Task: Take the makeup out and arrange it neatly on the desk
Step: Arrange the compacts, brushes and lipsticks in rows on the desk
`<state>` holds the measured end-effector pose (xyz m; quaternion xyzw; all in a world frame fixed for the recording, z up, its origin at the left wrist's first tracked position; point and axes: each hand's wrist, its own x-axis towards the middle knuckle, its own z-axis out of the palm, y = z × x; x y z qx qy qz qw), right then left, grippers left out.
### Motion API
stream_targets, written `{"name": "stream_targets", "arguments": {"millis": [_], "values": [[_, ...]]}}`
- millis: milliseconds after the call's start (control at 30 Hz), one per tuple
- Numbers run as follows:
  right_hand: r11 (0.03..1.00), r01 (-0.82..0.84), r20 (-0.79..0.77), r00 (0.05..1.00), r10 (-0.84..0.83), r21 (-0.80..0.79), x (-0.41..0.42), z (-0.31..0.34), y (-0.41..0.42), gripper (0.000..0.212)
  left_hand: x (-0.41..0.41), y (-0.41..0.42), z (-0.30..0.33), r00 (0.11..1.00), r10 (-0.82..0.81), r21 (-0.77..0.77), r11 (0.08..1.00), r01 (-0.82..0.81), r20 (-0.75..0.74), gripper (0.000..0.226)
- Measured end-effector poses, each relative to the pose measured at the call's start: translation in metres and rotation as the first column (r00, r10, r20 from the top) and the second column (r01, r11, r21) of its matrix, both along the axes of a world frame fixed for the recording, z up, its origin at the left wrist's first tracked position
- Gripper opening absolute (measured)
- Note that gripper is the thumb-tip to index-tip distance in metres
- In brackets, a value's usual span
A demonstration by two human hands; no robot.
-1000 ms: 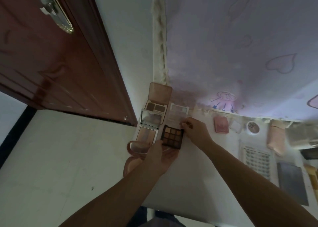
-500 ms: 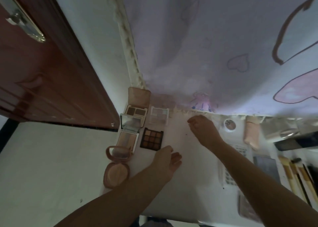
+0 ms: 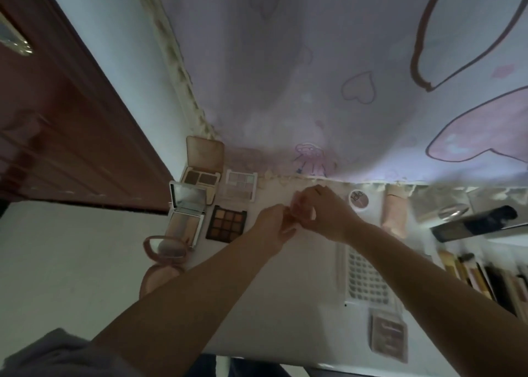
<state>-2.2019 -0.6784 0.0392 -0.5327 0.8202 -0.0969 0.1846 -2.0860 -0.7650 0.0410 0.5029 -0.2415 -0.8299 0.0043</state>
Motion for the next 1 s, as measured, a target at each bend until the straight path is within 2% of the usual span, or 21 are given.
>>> {"name": "stream_targets", "arguments": {"millis": [67,100,200,300,467,600,700,767,833,867,933,1000], "values": [[0.994,0.065,0.196,0.979,-0.046,-0.090,0.019,0.016,0.007,0.039,0.021,0.003,0.010,0.982,0.018,0.168,0.986,0.014,-0.187,0.022],[0.992,0.061,0.234,0.972,-0.035,-0.108,0.029,0.022,0.010,0.041,0.032,0.005,0.015,0.969,0.002,0.189,0.981,0.046,-0.248,0.025],[0.992,-0.005,0.251,0.967,0.037,-0.130,0.051,0.034,0.019,0.042,0.062,0.011,0.028,0.944,-0.060,0.140,0.984,0.111,-0.325,0.037],[0.988,-0.039,0.331,0.939,0.088,-0.152,0.066,0.043,0.024,0.038,0.089,0.016,0.035,0.928,-0.058,0.138,0.984,0.116,-0.369,0.044],[0.984,-0.067,0.389,0.912,0.127,-0.163,0.084,0.060,0.023,0.036,0.113,0.021,0.039,0.927,0.016,0.168,0.984,0.051,-0.374,0.051],[0.990,-0.023,0.441,0.894,0.084,-0.142,0.093,0.075,0.019,0.034,0.126,0.019,0.044,0.903,0.086,0.206,0.978,0.003,-0.420,0.047],[0.992,0.000,0.500,0.863,0.064,-0.127,0.093,0.080,0.013,0.022,0.131,0.013,0.048,0.901,0.082,0.202,0.979,0.006,-0.427,0.042],[0.983,0.138,0.619,0.785,-0.035,-0.118,0.089,0.081,0.008,0.014,0.134,0.011,0.046,0.911,0.104,0.249,0.969,-0.002,-0.399,0.043],[0.948,0.308,0.763,0.630,-0.142,-0.078,0.086,0.079,0.005,0.020,0.139,0.011,0.042,0.920,0.116,0.280,0.960,-0.007,-0.374,0.042],[0.936,0.345,0.787,0.594,-0.166,-0.063,0.087,0.075,0.004,0.020,0.142,0.012,0.039,0.924,0.123,0.290,0.957,-0.013,-0.362,0.042],[0.942,0.333,0.752,0.632,-0.187,-0.046,0.094,0.060,0.002,0.013,0.149,0.013,0.033,0.933,0.156,0.314,0.948,-0.049,-0.325,0.043],[0.957,0.290,0.662,0.720,-0.208,-0.014,0.106,0.040,-0.003,0.010,0.159,0.015,0.022,0.935,0.230,0.366,0.923,-0.122,-0.269,0.042]]}}
